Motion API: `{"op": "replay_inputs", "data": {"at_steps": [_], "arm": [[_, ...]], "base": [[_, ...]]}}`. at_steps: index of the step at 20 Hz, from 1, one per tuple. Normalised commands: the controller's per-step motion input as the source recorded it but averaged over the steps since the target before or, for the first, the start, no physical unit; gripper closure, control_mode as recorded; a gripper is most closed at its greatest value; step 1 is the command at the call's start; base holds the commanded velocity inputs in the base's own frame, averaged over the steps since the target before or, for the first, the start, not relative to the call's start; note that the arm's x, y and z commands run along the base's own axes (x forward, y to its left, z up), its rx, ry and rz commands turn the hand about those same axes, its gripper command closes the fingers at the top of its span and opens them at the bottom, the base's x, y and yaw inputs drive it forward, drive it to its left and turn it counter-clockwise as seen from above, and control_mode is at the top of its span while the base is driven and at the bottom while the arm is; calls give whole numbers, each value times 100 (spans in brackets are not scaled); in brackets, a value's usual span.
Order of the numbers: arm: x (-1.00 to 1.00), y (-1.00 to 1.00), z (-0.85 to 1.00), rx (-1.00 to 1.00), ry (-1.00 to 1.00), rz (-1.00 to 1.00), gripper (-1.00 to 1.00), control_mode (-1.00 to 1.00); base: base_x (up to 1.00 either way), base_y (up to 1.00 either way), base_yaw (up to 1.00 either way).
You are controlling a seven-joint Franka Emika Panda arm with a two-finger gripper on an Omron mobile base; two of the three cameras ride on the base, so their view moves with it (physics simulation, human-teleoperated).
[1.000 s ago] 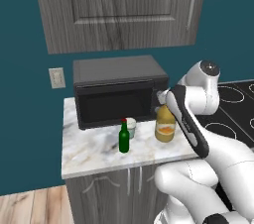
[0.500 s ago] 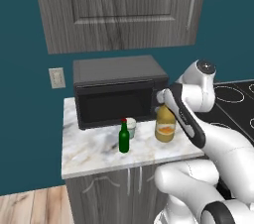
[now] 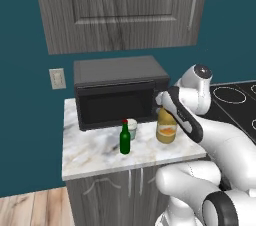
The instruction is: Move the drinks to the dining counter.
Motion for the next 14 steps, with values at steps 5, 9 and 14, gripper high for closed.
{"op": "replay_inputs", "data": {"at_steps": [5, 9, 14], "arm": [[32, -2, -16, 0, 0, 0, -100, -100], [18, -3, -25, 3, 0, 0, -100, -100], [1, 0, -28, 3, 1, 0, -100, -100]], "base": [[0, 0, 0], [0, 0, 0], [0, 0, 0]]}}
